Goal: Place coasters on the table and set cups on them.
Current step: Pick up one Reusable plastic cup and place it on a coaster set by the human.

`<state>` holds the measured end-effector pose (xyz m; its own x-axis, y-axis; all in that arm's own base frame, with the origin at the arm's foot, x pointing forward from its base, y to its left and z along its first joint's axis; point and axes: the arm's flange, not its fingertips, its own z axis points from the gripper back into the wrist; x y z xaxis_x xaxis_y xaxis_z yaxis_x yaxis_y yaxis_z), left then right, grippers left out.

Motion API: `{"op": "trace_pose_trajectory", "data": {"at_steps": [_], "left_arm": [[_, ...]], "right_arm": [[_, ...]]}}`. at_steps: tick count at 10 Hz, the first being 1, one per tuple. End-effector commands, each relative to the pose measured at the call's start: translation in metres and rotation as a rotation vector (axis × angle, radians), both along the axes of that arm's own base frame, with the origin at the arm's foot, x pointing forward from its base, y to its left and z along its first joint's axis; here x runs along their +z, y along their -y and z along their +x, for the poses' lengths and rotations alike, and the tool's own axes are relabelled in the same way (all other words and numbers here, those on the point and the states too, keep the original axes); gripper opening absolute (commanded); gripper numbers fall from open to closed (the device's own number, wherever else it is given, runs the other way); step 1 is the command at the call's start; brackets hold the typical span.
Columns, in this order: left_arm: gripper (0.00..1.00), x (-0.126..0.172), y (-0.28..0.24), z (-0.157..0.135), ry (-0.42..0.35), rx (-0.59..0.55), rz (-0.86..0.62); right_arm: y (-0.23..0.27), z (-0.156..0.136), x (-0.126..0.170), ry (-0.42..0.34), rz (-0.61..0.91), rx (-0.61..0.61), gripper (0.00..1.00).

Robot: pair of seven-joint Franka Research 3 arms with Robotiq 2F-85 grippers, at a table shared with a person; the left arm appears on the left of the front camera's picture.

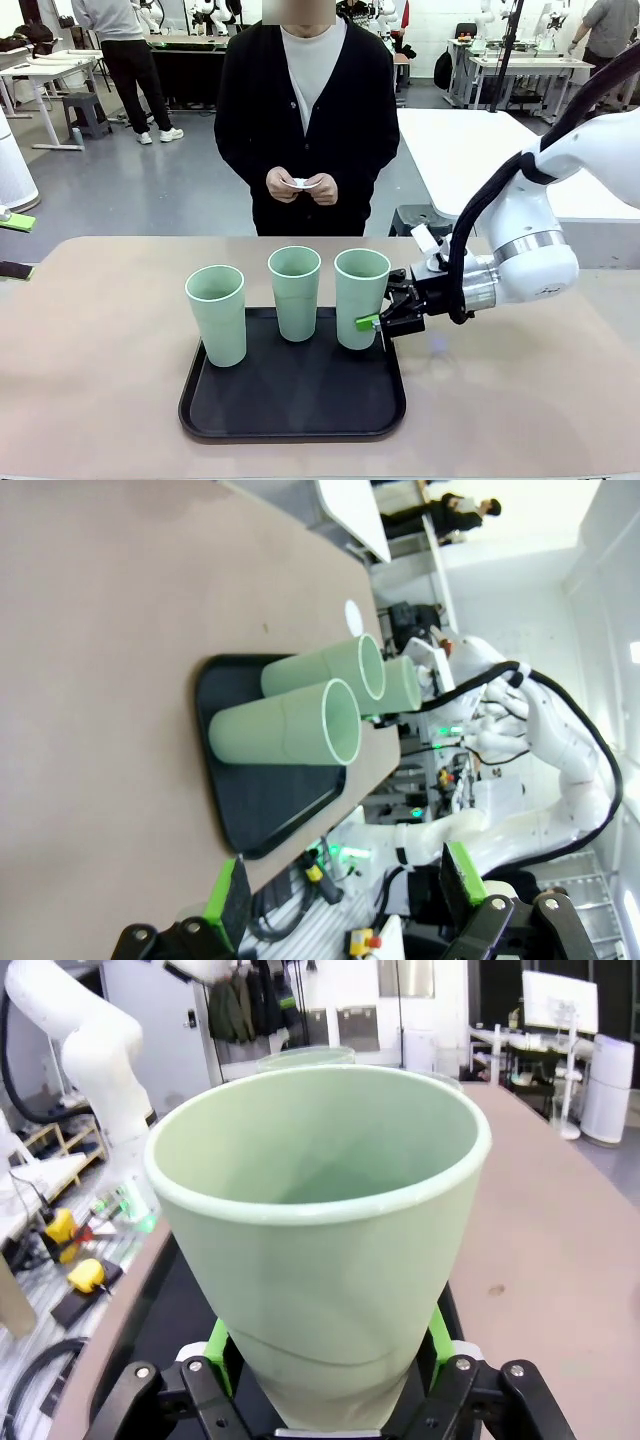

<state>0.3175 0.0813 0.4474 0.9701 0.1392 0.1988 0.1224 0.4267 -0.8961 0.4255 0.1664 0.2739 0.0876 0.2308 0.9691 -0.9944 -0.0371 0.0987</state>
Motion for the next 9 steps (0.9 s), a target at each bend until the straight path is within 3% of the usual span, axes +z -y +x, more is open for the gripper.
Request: {"op": "trace_pose_trajectory", "data": {"at_steps": [1, 5, 7, 9], "left_arm": [[1.00, 0.000, -0.002, -0.001, 0.007, 0.002, -0.010], [1.00, 0.000, -0.002, -0.001, 0.007, 0.002, -0.010], [1.00, 0.000, -0.002, -0.001, 0.007, 0.002, -0.010], [1.00, 0.000, -0.002, -0.001, 0.007, 0.002, -0.010]], "right_arm": [[0.025, -0.010, 0.063, -0.052, 0.039, -0.036, 0.00], [0.055, -0.016, 0.164, -0.037, -0.070, -0.088, 0.00], [0.059, -0.016, 0.182, -0.013, -0.087, -0.103, 0.00], [0.055, -0.011, 0.177, -0.050, -0.093, -0.175, 0.00]]}}
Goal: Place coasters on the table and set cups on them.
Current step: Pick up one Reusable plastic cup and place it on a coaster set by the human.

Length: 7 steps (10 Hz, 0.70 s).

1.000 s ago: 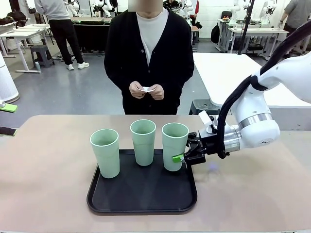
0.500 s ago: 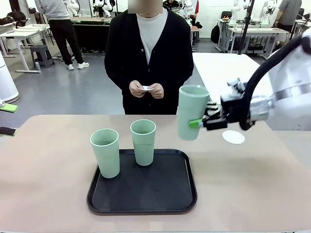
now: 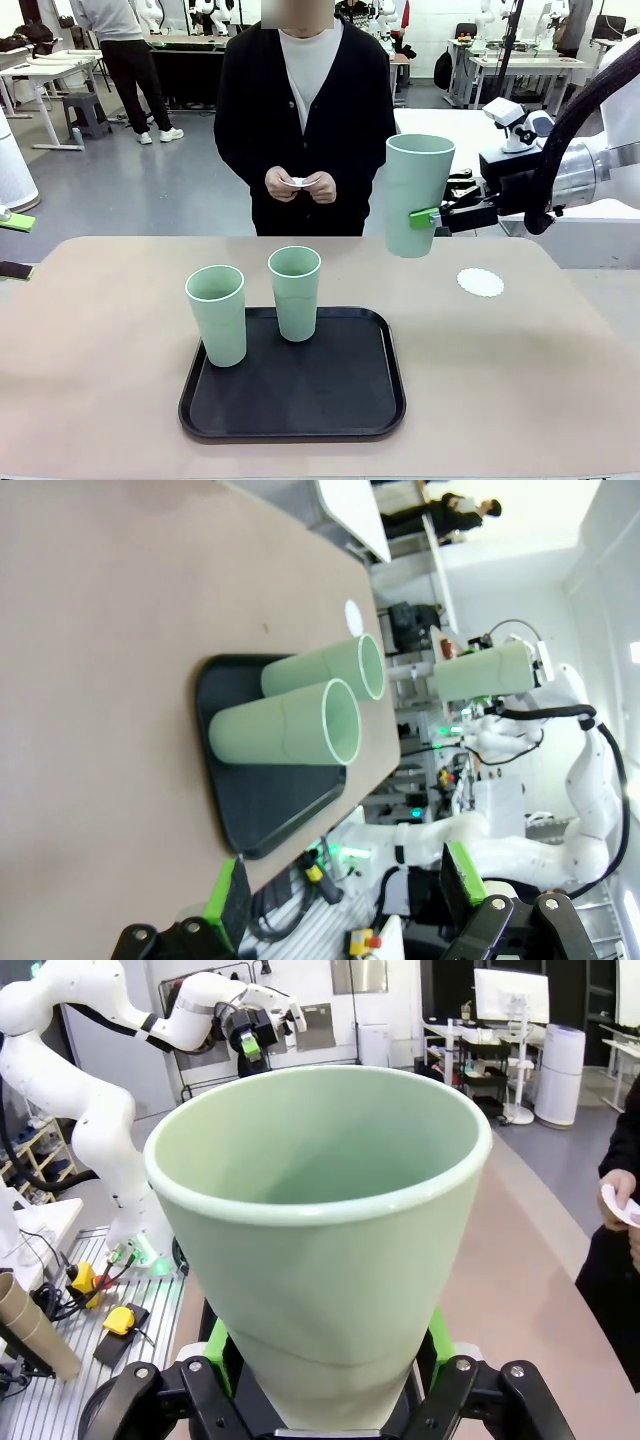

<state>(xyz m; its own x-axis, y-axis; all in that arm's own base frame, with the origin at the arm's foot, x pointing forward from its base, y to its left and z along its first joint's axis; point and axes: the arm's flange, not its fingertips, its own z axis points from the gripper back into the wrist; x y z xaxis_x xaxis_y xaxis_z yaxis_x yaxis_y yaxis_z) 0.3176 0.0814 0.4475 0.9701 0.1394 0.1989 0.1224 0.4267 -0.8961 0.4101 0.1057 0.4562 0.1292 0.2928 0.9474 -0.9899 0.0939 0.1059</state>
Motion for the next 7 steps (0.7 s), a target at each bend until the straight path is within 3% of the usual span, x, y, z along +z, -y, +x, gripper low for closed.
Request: {"op": "trace_pose_trajectory", "data": {"at_steps": [1, 4, 5, 7], "left_arm": [[1.00, 0.000, -0.002, -0.001, 0.007, 0.002, -0.010], [1.00, 0.000, -0.002, -0.001, 0.007, 0.002, -0.010], [1.00, 0.000, -0.002, -0.001, 0.007, 0.002, -0.010], [1.00, 0.000, -0.002, -0.001, 0.007, 0.002, -0.010]], "right_arm": [[0.000, -0.002, 0.003, 0.010, 0.010, 0.019, 0.00], [0.000, -0.002, 0.003, 0.010, 0.010, 0.019, 0.00], [-0.001, -0.001, 0.001, 0.002, 0.001, 0.005, 0.82], [0.035, 0.051, 0.007, -0.064, -0.038, 0.095, 0.82]]}}
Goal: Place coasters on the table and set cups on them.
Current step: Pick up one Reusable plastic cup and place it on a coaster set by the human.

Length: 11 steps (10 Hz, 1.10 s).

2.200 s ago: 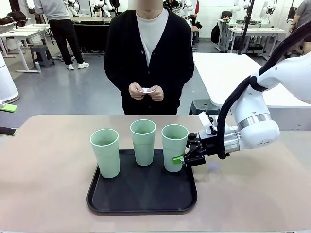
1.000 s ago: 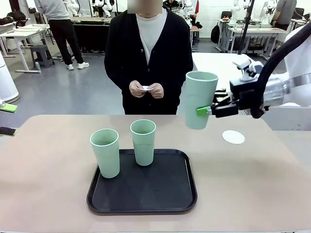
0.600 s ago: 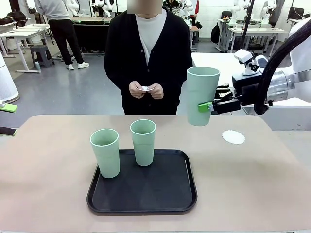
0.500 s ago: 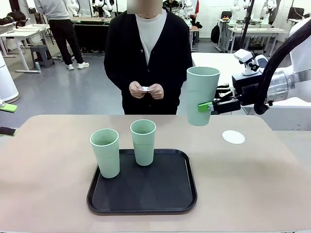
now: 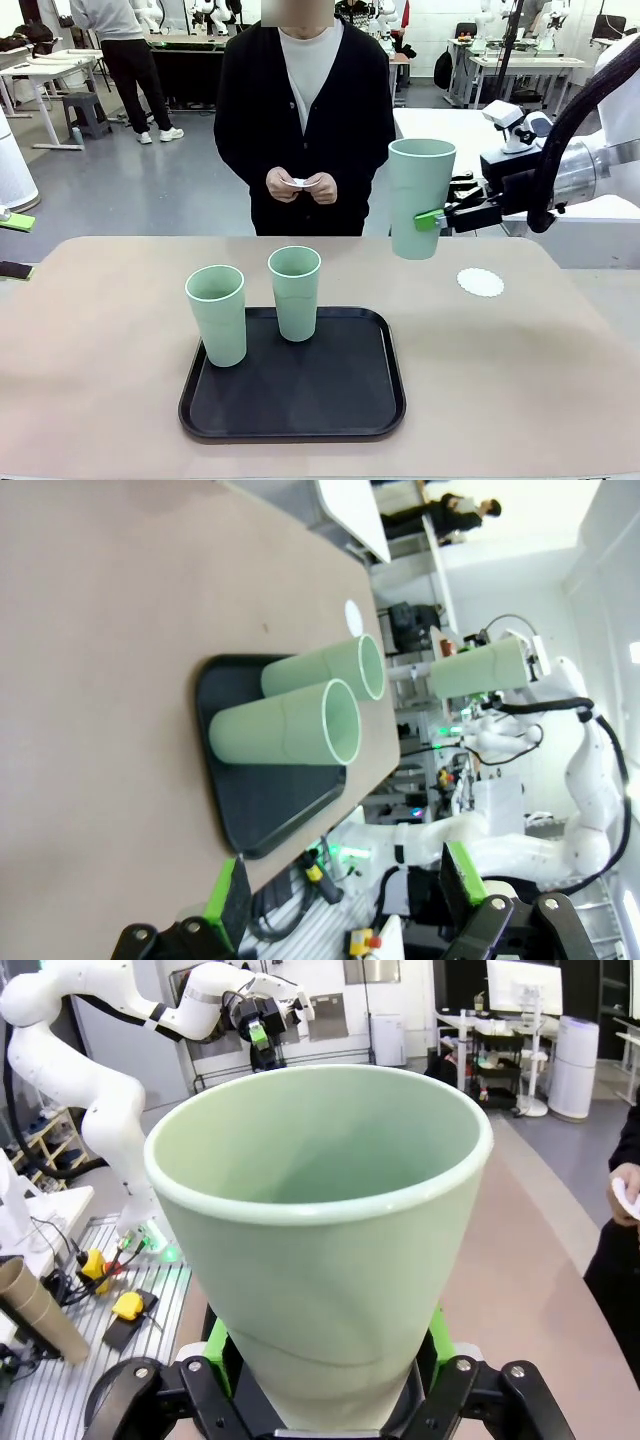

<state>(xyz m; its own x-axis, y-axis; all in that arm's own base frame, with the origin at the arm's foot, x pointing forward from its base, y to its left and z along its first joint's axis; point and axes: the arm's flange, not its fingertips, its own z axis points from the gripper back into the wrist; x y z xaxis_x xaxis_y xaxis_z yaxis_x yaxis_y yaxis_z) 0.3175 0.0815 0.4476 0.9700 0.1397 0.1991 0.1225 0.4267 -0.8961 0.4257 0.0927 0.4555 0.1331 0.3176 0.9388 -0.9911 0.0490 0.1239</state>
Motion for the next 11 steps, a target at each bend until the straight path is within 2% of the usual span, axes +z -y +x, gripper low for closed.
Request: {"op": "trace_pose_trajectory", "data": {"at_steps": [1, 3, 5, 7, 11], "left_arm": [[1.00, 0.000, -0.002, -0.001, 0.007, 0.002, -0.010], [1.00, 0.000, -0.002, -0.001, 0.007, 0.002, -0.010], [1.00, 0.000, -0.002, -0.001, 0.007, 0.002, -0.010], [1.00, 0.000, -0.002, -0.001, 0.007, 0.002, -0.010], [1.00, 0.000, -0.002, -0.001, 0.007, 0.002, -0.010]], "right_arm": [[0.054, 0.067, 0.012, -0.049, -0.061, 0.081, 0.82], [0.110, 0.118, 0.029, -0.035, -0.063, 0.059, 0.82], [0.150, 0.144, 0.055, 0.005, 0.017, 0.016, 0.82], [0.175, 0.155, 0.068, 0.039, 0.082, -0.026, 0.82], [0.212, 0.159, 0.063, 0.041, 0.060, -0.100, 0.82]]}}
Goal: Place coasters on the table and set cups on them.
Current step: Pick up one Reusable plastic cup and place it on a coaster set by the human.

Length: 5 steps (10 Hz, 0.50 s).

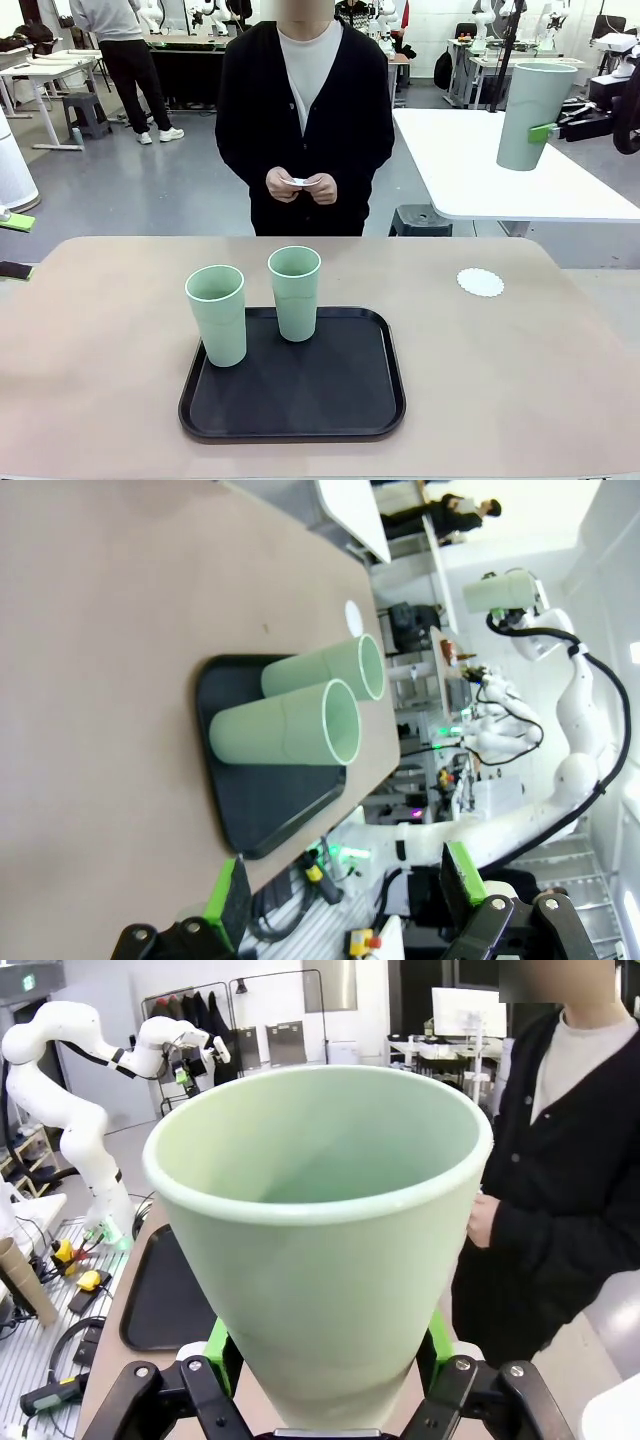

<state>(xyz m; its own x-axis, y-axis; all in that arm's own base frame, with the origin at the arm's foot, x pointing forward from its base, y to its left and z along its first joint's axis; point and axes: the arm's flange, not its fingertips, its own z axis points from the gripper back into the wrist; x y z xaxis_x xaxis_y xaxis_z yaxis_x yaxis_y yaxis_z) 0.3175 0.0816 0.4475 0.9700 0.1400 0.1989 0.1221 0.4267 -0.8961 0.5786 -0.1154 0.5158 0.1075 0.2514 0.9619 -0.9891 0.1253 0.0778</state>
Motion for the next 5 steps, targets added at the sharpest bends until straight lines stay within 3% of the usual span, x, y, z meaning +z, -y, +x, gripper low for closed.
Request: {"op": "trace_pose_trajectory", "data": {"at_steps": [1, 4, 5], "left_arm": [[1.00, 0.0002, -0.0017, -0.0007, 0.007, 0.001, -0.010], [1.00, 0.0002, -0.0017, -0.0007, 0.007, 0.001, -0.010], [1.00, 0.0002, -0.0017, -0.0007, 0.007, 0.001, -0.010]], "right_arm": [[0.0112, 0.0053, 0.0025, -0.009, 0.007, -0.035, 0.82], [0.0180, -0.0003, 0.0052, 0.029, 0.000, -0.085, 0.82], [0.0199, -0.0029, -0.0028, -0.004, -0.002, -0.035, 0.82]]}}
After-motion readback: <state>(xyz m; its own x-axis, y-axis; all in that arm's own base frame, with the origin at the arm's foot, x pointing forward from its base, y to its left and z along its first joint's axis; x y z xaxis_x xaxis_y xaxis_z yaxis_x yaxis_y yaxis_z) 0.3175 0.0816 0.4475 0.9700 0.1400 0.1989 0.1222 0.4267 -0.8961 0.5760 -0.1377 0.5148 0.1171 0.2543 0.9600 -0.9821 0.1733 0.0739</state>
